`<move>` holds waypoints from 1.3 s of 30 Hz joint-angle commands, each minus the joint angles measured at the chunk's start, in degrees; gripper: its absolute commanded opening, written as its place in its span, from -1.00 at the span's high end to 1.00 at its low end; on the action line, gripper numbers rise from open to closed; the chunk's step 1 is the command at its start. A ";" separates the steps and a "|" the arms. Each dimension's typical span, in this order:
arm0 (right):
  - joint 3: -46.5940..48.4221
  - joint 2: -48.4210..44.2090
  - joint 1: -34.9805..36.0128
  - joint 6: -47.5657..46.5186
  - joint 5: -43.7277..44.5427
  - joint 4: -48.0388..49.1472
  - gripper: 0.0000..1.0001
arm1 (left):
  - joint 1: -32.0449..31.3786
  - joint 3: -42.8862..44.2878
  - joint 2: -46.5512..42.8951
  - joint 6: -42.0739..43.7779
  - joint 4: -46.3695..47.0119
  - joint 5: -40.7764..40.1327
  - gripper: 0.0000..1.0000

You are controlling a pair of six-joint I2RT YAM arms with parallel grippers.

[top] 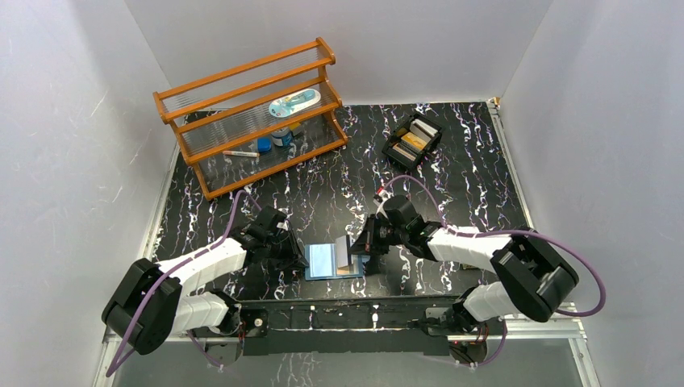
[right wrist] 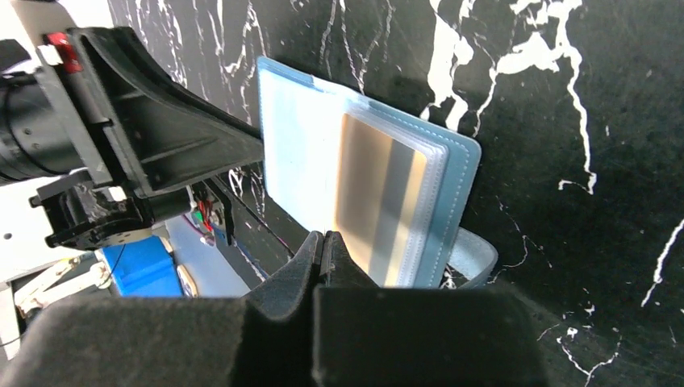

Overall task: Put the credit cards into the card holder
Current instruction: Insert the credit card into the card holder.

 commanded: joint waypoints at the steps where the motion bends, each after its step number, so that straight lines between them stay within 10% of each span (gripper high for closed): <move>1: -2.94 1.68 0.10 2.41 -3.74 10.08 1.00 | 0.23 0.45 0.25 1.05 -2.16 -0.20 0.65; 39: -6.77 14.42 2.07 7.46 -6.40 29.59 1.00 | 0.18 -0.86 1.76 0.57 -0.03 2.02 0.70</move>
